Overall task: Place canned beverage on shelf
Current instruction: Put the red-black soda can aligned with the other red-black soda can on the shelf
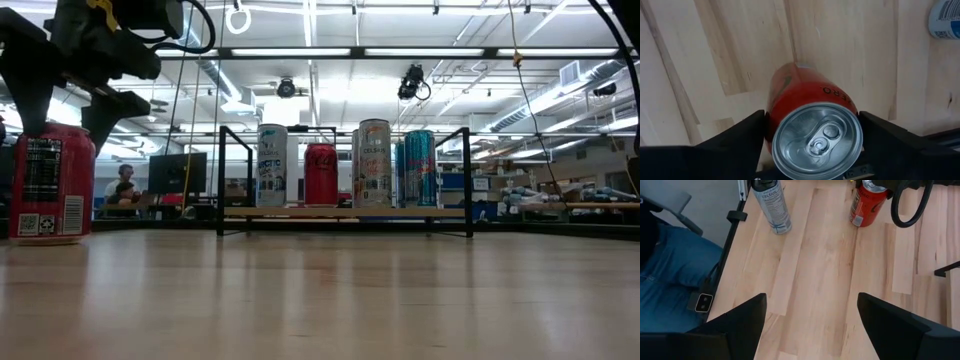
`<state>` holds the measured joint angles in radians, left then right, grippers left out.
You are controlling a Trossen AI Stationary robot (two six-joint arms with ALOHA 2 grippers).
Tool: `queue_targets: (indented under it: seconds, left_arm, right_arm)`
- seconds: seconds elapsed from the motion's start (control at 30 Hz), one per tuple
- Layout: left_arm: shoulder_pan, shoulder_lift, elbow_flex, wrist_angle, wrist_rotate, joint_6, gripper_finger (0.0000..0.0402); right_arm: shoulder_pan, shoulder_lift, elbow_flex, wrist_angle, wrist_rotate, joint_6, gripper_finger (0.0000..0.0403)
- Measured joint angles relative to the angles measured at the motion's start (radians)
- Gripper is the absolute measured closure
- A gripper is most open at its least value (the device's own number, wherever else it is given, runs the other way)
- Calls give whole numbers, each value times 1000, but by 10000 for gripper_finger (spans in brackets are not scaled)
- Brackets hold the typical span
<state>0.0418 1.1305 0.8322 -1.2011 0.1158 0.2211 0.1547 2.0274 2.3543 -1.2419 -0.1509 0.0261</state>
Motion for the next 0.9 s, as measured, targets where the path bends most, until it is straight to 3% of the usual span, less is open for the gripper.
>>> queue_targets:
  seconds: [0.5,0.73,0.9]
  left_arm:
    - [1,5,117,2,-13,-53,128]
    - [7,4,203,108,-72,-155,128]
    - [70,26,305,215,-79,-274,126]
  right_arm:
    - [0,0,0,0,38,8,82]
    - [-1,0,0,-18,177,8,82]
    - [-11,0,0,-25,247,8,82]
